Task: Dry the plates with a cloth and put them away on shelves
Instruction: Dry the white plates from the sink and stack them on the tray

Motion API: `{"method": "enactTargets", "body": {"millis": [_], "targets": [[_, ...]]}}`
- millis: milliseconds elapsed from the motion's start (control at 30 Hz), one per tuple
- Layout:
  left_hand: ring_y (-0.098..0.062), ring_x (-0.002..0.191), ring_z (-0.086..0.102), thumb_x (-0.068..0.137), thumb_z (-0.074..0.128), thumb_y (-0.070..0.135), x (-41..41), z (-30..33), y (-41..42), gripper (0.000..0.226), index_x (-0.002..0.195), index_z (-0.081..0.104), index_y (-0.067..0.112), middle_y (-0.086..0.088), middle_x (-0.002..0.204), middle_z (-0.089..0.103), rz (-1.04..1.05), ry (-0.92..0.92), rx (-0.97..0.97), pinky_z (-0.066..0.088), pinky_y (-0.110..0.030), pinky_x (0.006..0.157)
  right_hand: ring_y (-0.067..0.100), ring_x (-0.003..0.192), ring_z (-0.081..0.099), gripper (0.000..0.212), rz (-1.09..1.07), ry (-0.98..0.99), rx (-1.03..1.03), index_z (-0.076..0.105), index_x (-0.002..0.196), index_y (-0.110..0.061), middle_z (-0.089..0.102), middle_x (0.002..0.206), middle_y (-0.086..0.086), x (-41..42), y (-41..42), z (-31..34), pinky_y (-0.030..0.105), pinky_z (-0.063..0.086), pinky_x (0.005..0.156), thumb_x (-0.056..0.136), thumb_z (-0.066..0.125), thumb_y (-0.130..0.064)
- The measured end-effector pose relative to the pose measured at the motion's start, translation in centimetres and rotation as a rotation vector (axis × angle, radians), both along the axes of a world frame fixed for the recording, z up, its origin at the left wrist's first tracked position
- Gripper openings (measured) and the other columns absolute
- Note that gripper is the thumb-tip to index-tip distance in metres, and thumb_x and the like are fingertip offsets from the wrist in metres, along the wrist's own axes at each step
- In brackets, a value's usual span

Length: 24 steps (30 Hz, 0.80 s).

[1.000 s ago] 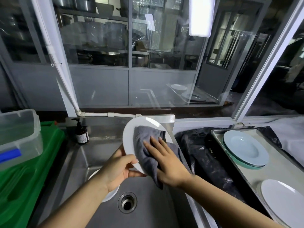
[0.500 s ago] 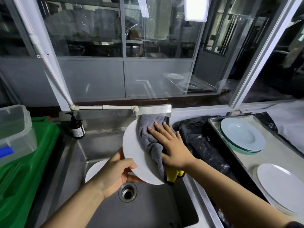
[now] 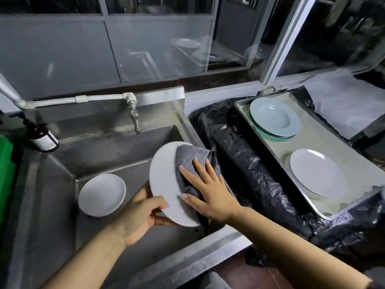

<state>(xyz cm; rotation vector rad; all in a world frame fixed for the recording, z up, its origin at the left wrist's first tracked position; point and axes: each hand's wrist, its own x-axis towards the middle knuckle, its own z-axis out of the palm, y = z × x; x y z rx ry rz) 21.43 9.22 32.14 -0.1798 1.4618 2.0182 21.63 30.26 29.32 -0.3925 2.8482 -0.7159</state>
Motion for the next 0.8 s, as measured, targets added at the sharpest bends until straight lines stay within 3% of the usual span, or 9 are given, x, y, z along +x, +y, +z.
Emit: {"method": "enactTargets", "body": {"millis": [100, 167, 267, 367, 433, 533, 633, 733, 800], "targets": [[-0.032, 0.087, 0.069, 0.062, 0.057, 0.003, 0.3, -0.9, 0.9, 0.06, 0.119, 0.058, 0.023, -0.013, 0.109, 0.071, -0.017, -0.02, -0.021, 0.055, -0.062, 0.079, 0.023, 0.147, -0.024, 0.059, -0.065, 0.038, 0.017, -0.006, 0.138, -0.067, -0.014, 0.162, -0.013, 0.1, 0.1, -1.7, 0.06, 0.002, 0.118, 0.098, 0.034, -0.053], [-0.031, 0.085, 0.069, 0.061, 0.058, 0.003, 0.7, -1.6, 1.3, 0.06, 0.117, 0.059, 0.023, -0.011, 0.107, 0.071, -0.018, -0.049, -0.021, 0.057, -0.059, 0.074, 0.024, 0.149, -0.019, 0.057, -0.107, 0.079, -0.01, 0.003, 0.145, -0.059, -0.006, 0.164, -0.007, 0.2, 0.9, -3.2, 0.056, 0.008, 0.12, 0.099, 0.034, -0.047], [-0.031, 0.086, 0.068, 0.059, 0.058, 0.002, 1.4, -2.2, 1.6, 0.06, 0.116, 0.058, 0.023, -0.008, 0.101, 0.073, -0.038, -0.093, -0.015, 0.059, -0.049, 0.062, 0.037, 0.149, 0.007, 0.054, -0.162, 0.145, 0.016, 0.024, 0.151, -0.042, 0.017, 0.162, 0.005, 1.3, 2.6, -5.0, 0.054, 0.029, 0.115, 0.096, 0.026, -0.042], [-0.025, 0.074, 0.069, 0.058, 0.058, 0.001, 2.2, -2.8, 2.0, 0.058, 0.113, 0.058, 0.021, -0.005, 0.09, 0.074, -0.055, -0.137, -0.011, 0.057, -0.038, 0.052, 0.048, 0.131, 0.039, 0.05, -0.162, 0.222, 0.065, 0.035, 0.147, -0.031, 0.034, 0.153, 0.019, 2.9, 4.5, -6.5, 0.056, 0.043, 0.103, 0.097, 0.031, -0.029], [-0.027, 0.073, 0.067, 0.058, 0.059, 0.0, 2.7, -3.5, 2.2, 0.057, 0.112, 0.059, 0.019, -0.007, 0.088, 0.074, -0.062, -0.172, -0.017, 0.057, -0.038, 0.051, 0.046, 0.122, 0.048, 0.05, -0.16, 0.241, 0.086, 0.037, 0.145, -0.028, 0.04, 0.148, 0.021, 4.0, 5.7, -7.3, 0.054, 0.05, 0.095, 0.096, 0.034, -0.026], [-0.028, 0.074, 0.064, 0.058, 0.059, 0.0, 3.2, -4.7, 2.4, 0.059, 0.115, 0.058, 0.016, -0.014, 0.1, 0.07, -0.061, -0.227, -0.026, 0.057, -0.041, 0.054, 0.042, 0.114, 0.053, 0.05, -0.242, 0.186, 0.116, 0.041, 0.145, -0.027, 0.044, 0.146, 0.018, 5.5, 7.2, -8.5, 0.05, 0.057, 0.078, 0.095, 0.036, -0.029], [-0.039, 0.097, 0.061, 0.058, 0.059, 0.0, 3.6, -5.6, 2.0, 0.064, 0.12, 0.055, 0.016, -0.016, 0.116, 0.065, -0.037, -0.258, -0.039, 0.059, -0.049, 0.062, 0.043, 0.11, 0.055, 0.049, -0.285, 0.129, 0.197, 0.045, 0.143, -0.024, 0.048, 0.142, 0.018, 6.7, 8.7, -10.0, 0.048, 0.059, 0.069, 0.095, 0.039, -0.031], [-0.043, 0.104, 0.059, 0.062, 0.059, -0.004, 4.1, -6.1, 1.6, 0.059, 0.117, 0.057, 0.017, -0.016, 0.117, 0.065, 0.011, -0.283, -0.047, 0.057, -0.06, 0.07, 0.049, 0.115, 0.052, 0.049, -0.279, 0.001, 0.274, 0.045, 0.143, -0.023, 0.049, 0.141, 0.021, 7.4, 9.9, -12.6, 0.054, 0.057, 0.076, 0.096, 0.035, -0.036], [-0.042, 0.1, 0.06, 0.075, 0.055, -0.013, 4.4, -6.3, 1.3, 0.047, 0.114, 0.057, 0.015, -0.018, 0.114, 0.065, 0.047, -0.298, -0.061, 0.058, -0.057, 0.067, 0.048, 0.136, 0.035, 0.054, -0.281, -0.102, 0.315, 0.036, 0.148, -0.029, 0.035, 0.153, 0.018, 7.8, 9.8, -14.3, 0.061, 0.046, 0.095, 0.097, 0.027, -0.044]]}}
